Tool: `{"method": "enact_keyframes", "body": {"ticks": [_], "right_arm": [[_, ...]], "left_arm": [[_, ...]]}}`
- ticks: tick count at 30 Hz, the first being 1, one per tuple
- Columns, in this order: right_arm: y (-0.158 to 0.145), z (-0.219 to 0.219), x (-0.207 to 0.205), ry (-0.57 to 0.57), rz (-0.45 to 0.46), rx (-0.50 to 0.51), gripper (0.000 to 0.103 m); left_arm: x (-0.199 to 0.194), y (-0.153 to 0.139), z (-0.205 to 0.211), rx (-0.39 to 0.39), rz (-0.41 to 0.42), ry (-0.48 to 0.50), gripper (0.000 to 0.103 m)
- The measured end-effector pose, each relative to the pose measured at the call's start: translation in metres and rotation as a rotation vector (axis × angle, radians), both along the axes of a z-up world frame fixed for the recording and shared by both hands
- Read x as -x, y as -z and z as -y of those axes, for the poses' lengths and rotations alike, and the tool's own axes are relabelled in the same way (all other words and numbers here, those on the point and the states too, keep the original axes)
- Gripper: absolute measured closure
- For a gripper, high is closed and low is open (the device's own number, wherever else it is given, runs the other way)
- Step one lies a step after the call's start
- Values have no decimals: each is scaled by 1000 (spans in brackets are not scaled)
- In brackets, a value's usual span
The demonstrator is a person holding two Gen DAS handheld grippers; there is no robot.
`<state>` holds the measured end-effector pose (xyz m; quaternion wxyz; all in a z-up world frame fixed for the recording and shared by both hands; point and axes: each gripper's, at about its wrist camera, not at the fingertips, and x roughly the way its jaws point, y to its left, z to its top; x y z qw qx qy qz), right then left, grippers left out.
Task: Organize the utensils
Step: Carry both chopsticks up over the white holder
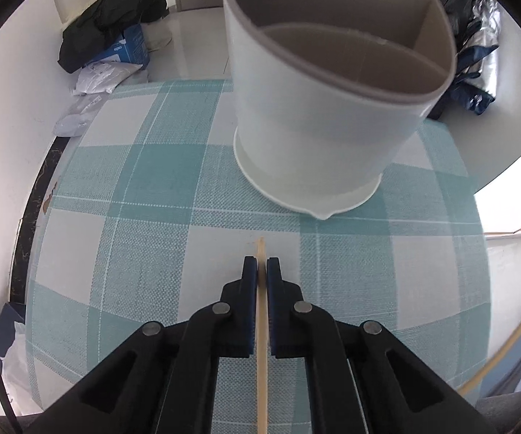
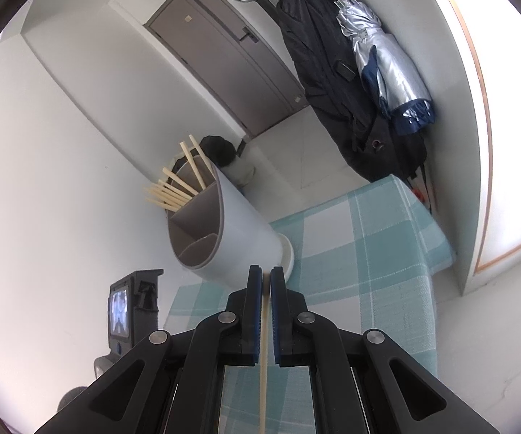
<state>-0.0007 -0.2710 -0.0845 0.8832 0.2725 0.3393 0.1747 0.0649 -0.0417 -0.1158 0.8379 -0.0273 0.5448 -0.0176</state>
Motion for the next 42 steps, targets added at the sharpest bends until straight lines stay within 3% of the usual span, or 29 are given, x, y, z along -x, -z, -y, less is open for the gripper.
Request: {"method": "enact_keyframes", "body": {"ticks": [11, 14, 30, 42], "right_arm": [[-19, -16, 16, -7, 78, 65, 99], [-25, -23, 23, -19, 106, 97, 99], [-59, -73, 67, -70, 293, 280, 99], [-68, -78, 76, -35, 324, 309, 99]], "left_arm": [[39, -81, -3, 133, 300, 79, 102], [45, -94, -7, 155, 346, 103, 102], [82, -114, -27, 178, 424, 174, 102], [94, -133, -28, 162, 440, 254, 102]]}}
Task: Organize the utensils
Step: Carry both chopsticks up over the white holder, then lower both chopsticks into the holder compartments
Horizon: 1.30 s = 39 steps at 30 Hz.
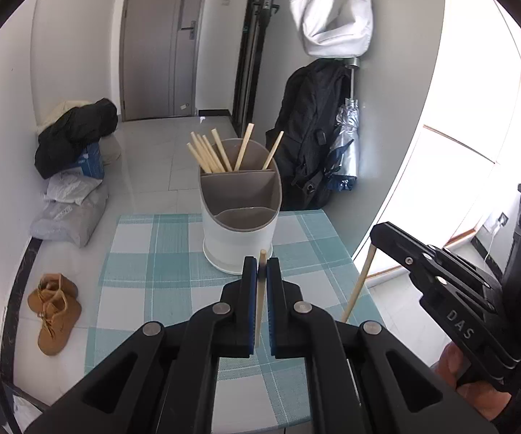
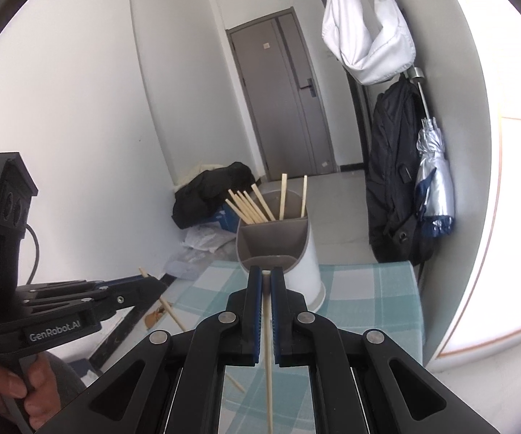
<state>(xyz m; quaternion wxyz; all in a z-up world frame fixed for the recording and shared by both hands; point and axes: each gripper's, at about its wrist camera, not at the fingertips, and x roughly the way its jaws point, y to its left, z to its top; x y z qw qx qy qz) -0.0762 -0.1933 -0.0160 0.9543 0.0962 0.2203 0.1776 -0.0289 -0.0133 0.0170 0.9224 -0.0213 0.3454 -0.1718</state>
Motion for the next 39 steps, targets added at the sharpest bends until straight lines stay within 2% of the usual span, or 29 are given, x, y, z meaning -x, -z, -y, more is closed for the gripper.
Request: {"method": "enact_keyframes", "body": {"ticks": [4, 8, 17, 26, 32, 39], "right_arm": [[-1, 1, -2, 10, -1, -7, 99], [-7, 4, -6, 20, 1, -20, 99], [-50, 9, -24, 8, 67, -37, 99], [-103, 10, -72, 0, 125, -41, 99], [-129, 9, -116, -3, 151, -43, 99], [-144, -2, -167, -28, 186, -17, 99]], "left_arm": [[0, -9, 5, -19, 6, 25, 102], [-4, -22, 4, 3, -2, 38, 102], [-24, -67, -1, 62, 9, 39, 102], [-68, -117, -2, 116, 61, 18, 102], [-102, -142, -4, 113, 98, 9, 102], [-138, -138, -8, 84, 105, -3, 102]]}}
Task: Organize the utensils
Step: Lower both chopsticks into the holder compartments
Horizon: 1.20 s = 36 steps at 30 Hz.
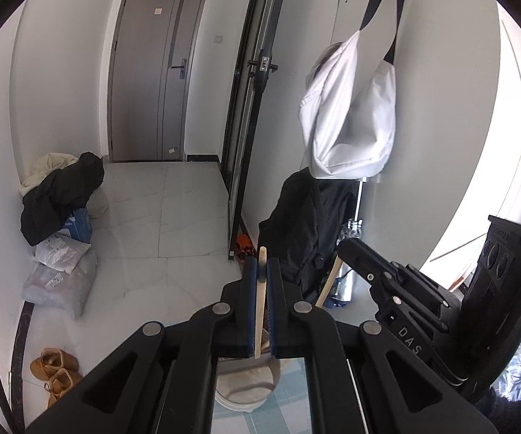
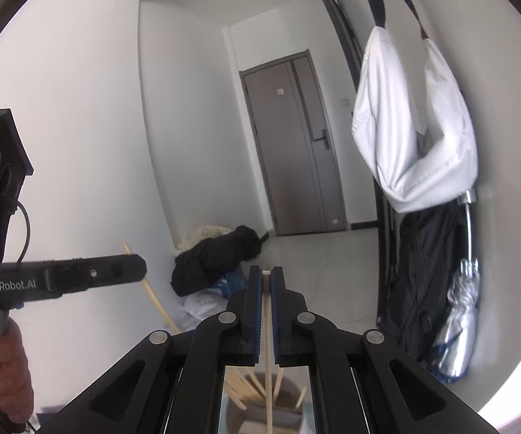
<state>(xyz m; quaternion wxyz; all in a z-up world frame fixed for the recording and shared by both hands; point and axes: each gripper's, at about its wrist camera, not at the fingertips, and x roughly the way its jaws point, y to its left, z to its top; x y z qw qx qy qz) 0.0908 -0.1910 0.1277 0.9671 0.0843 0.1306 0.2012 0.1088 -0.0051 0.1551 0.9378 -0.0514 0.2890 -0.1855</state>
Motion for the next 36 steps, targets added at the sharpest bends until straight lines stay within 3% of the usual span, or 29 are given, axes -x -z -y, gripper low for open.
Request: {"method": "enact_keyframes", "body": {"ticks": [11, 17, 27, 36], "right_arm": [[32, -14, -58, -26, -45, 19, 99], [51, -17, -65, -41, -49, 49, 99], [74, -13, -71, -75, -92, 46, 99], [107, -19, -66, -101, -170, 70, 99]], "left_arm": [[-46, 46, -7, 8, -76, -27, 102], [-58, 68, -8, 29, -132, -20, 102], [-61, 82, -4, 18, -148, 26, 102], [-55, 113, 2, 11, -188, 78, 102]]}}
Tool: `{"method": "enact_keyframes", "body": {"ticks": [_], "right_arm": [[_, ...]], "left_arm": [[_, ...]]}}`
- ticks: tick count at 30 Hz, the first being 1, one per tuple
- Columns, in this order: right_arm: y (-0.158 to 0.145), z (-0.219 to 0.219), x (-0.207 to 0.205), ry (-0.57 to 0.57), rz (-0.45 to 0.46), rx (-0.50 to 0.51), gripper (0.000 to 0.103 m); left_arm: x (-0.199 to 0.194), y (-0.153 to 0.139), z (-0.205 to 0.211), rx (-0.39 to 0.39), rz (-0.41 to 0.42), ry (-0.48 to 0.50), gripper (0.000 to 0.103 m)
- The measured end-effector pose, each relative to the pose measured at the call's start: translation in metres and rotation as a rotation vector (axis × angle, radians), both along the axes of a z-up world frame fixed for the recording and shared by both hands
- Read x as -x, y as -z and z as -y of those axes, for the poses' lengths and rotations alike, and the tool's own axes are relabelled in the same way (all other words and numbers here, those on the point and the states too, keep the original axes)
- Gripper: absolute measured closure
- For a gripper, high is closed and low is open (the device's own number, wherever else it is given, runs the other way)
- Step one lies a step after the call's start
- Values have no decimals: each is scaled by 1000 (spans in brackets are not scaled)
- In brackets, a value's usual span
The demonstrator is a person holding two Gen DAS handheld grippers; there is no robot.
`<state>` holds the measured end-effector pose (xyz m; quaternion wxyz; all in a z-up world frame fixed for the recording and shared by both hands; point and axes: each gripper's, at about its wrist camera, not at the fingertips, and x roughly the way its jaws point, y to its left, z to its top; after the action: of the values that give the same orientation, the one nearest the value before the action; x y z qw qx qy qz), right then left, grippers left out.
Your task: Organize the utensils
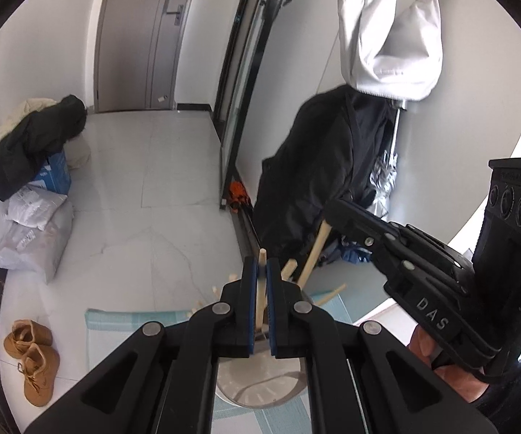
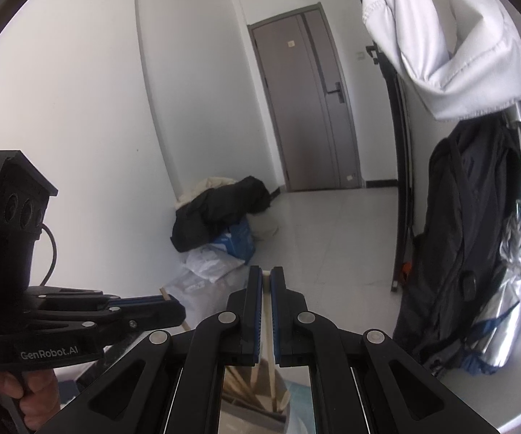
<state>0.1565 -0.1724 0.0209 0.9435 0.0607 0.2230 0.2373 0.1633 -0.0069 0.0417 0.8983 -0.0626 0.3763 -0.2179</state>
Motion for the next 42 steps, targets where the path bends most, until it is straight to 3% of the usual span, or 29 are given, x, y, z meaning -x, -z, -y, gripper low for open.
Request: {"method": "enact_keyframes", "body": {"ticks": [9, 11, 14, 16, 18, 21, 26, 31, 39, 42], "right_arm": [[24, -1, 2, -3, -86, 7, 98], [28, 0, 2, -7, -121, 4, 96], [26, 1, 9, 4, -113, 34, 96], [23, 3, 15, 11, -119, 28, 97], [20, 7, 22, 17, -120, 9, 94], [10, 13, 40, 51, -90, 3, 73], [-13, 20, 68, 87, -42, -9, 63], [-41, 26, 106, 129, 39, -7, 36], [-60, 32, 161, 163, 125, -27, 19], [-58, 33, 175, 170, 144, -35, 13]], "left_arm": [[2, 12, 3, -28, -67, -8, 101], [4, 11, 3, -38, -75, -16, 94], [8, 11, 5, -50, -87, -14, 70], [15, 7, 1, -65, -66, -46, 47], [23, 1, -4, -62, -33, -75, 42], [34, -7, -8, -61, -17, -84, 41], [57, -24, -10, -93, 49, -124, 40], [90, -46, -14, -125, 119, -198, 28], [138, -67, -21, -127, 284, -316, 1], [148, -66, -22, -134, 313, -339, 1]]}}
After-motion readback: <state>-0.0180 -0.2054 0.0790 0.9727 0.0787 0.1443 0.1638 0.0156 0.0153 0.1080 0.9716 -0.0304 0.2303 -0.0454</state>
